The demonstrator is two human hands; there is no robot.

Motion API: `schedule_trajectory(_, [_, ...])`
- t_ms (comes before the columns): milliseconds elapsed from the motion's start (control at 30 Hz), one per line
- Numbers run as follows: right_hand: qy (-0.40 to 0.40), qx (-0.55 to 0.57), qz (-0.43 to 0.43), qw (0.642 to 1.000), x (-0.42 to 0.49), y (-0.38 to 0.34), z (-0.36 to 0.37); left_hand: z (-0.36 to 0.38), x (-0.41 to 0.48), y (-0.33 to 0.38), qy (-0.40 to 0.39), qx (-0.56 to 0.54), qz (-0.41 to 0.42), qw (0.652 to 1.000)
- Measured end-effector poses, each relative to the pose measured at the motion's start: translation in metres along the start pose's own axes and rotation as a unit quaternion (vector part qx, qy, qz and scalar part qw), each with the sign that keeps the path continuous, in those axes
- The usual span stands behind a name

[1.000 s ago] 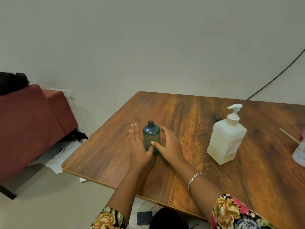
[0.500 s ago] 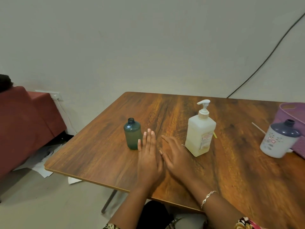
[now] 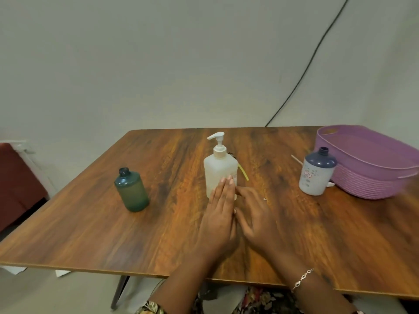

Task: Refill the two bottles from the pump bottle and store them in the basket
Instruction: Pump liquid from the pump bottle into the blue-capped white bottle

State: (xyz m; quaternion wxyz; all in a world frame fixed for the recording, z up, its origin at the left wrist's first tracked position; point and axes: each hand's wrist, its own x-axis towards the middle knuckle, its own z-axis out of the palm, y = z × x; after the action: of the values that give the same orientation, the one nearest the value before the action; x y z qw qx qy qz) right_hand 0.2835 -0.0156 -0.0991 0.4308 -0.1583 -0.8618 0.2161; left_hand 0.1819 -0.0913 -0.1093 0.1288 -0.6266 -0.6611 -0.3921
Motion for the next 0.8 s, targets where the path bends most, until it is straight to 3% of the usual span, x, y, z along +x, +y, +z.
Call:
schedule_trajectory(400, [0.125,-0.05,0.105,0.985,-0.015,0.076,-0.094,0.082,0.08,0.067,-0.081,-0.028,0.031,0.996])
schedule_trajectory(600, [0.222,-0.037,0.177,0.958,-0.017,0.118,-0.125,0.122,0.115,0.088,-0.115,-0.13,-0.007,0.985])
schedule_trajectory(800, [0.197,0.002,0.304,0.932,-0.002,0.146,-0.134,0.159,0.139,0.087,-0.145,-0.213,-0.122,0.959])
